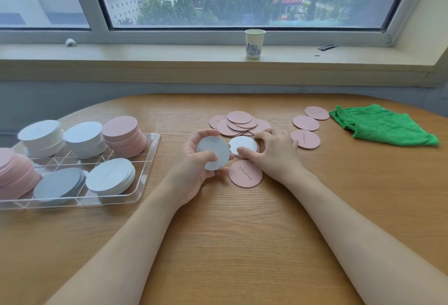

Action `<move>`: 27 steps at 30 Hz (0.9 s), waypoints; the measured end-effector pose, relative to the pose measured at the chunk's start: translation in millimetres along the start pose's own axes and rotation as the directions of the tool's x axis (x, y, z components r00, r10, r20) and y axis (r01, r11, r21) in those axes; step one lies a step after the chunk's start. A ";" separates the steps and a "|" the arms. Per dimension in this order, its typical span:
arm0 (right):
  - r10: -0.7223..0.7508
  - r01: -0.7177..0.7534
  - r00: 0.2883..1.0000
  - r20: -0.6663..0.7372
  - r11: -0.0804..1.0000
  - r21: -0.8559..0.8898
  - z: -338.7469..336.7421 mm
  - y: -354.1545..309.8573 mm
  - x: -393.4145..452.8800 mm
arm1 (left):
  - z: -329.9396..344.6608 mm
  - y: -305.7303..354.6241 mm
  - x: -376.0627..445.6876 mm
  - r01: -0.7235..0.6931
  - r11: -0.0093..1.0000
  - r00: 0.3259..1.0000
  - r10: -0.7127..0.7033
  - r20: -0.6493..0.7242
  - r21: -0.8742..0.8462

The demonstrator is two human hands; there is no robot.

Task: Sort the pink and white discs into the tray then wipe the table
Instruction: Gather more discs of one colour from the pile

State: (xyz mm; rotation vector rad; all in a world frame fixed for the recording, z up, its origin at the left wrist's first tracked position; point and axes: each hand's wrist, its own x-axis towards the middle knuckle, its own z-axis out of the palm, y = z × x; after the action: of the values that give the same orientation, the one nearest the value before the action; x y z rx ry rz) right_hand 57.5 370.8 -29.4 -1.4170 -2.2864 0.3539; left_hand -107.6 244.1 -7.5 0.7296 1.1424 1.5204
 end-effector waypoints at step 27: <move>-0.020 0.042 0.999 -0.037 0.482 0.875 -11.9 -33.9 -39.1 | 7.8 -1.4 -0.6 -0.077 0.997 0.997 0.076 -0.011 -0.015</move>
State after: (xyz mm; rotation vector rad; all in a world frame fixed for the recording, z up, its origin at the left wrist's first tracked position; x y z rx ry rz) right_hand 51.8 320.6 -13.1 -0.7835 -1.6066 1.2820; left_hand -100.0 245.7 -6.0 0.7633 1.1199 1.5969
